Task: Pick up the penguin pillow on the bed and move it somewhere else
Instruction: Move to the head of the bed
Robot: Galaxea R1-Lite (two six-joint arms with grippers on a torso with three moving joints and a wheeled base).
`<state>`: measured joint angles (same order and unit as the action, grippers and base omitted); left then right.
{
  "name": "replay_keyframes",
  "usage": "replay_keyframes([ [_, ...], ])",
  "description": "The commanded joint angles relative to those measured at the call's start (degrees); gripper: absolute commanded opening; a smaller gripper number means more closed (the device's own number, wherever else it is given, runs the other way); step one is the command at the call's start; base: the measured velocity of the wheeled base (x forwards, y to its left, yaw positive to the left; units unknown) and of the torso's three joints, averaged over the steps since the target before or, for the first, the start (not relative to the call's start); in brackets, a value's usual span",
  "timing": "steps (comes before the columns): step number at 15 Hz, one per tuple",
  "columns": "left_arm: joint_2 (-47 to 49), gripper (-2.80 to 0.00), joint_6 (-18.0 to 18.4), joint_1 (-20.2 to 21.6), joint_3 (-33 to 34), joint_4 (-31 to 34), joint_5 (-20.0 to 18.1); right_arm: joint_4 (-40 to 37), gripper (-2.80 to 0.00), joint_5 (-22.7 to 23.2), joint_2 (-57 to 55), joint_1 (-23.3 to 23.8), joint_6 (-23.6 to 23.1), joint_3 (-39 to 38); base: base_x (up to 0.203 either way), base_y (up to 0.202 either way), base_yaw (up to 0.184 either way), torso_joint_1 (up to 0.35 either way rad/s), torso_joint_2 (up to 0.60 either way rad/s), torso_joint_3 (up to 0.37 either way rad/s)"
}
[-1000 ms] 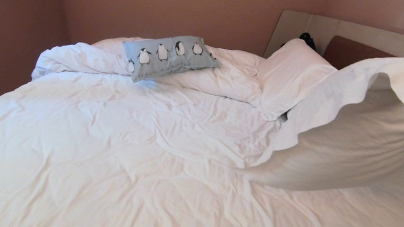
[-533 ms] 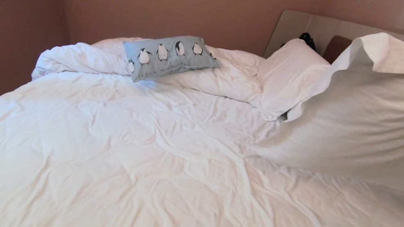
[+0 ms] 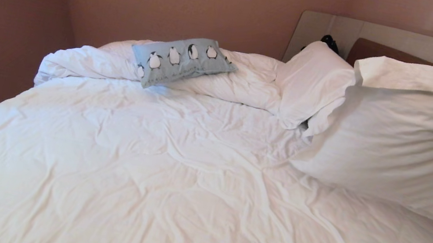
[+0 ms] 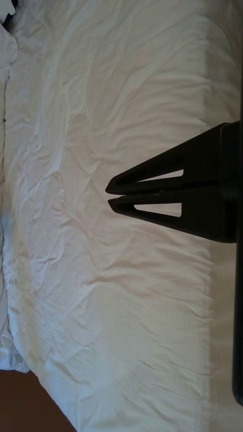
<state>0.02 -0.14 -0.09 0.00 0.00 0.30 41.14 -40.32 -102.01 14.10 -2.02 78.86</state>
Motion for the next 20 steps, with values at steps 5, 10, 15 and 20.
replay_keyframes([
  [5,-0.02,-2.80,-0.04,0.00,0.04,0.00,0.05,28.36,-2.80,-7.91,-8.16,1.77,-16.70,3.35,0.000,0.000,0.000,0.000,0.00,0.000],
  [10,-0.02,-2.80,-0.04,0.00,0.08,0.00,0.05,29.54,-2.80,-8.64,-13.15,8.71,-19.12,9.07,0.000,0.000,0.000,0.000,0.00,0.000],
  [15,-0.02,-2.80,-0.04,0.00,0.02,0.00,0.05,29.09,-2.80,-8.76,-15.20,10.07,-21.97,10.46,0.000,0.000,0.000,0.000,0.00,0.000],
  [20,-0.02,-2.80,-0.04,0.00,0.00,0.00,0.05,29.03,-2.80,-10.10,-20.57,13.04,-23.54,17.38,0.000,0.000,0.000,0.000,0.00,0.000],
])
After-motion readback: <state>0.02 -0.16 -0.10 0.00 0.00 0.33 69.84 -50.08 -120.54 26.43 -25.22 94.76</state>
